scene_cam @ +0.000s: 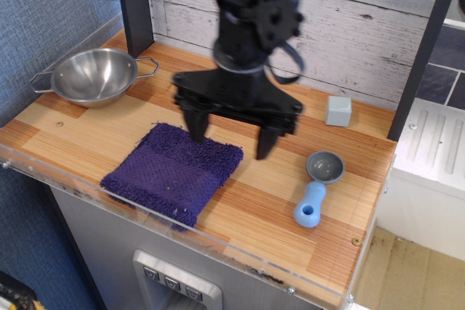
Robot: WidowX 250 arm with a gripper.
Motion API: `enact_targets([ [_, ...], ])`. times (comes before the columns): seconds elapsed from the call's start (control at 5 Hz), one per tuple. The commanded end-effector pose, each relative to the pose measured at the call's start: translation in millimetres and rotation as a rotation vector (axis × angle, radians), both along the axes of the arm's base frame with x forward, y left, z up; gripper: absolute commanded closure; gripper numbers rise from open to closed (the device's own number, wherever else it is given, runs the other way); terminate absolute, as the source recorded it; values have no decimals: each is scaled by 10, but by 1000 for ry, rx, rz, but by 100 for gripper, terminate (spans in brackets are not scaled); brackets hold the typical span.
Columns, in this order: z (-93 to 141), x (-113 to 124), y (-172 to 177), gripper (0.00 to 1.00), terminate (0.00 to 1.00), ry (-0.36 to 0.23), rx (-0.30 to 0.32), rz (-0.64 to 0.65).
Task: Move the cloth to far end center
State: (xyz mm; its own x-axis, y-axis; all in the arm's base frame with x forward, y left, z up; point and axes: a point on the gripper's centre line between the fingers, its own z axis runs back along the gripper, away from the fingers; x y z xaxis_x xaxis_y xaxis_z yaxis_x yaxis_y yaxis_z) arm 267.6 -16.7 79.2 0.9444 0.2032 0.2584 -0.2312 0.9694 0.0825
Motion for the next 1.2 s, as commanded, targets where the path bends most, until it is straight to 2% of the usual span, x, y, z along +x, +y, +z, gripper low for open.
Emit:
enact_targets([
  [0.0,-85,32,379,0,0,21,-41,58],
  [0.4,-315,-5,650,0,0,105,-19,69],
  [0.6,-421,-62,672,0,0,139,-35,7],
  [0.8,-500,-116,666,0,0,149,-79,-32],
  [1.0,-594,-107,656,0,0,174,-80,-39],
])
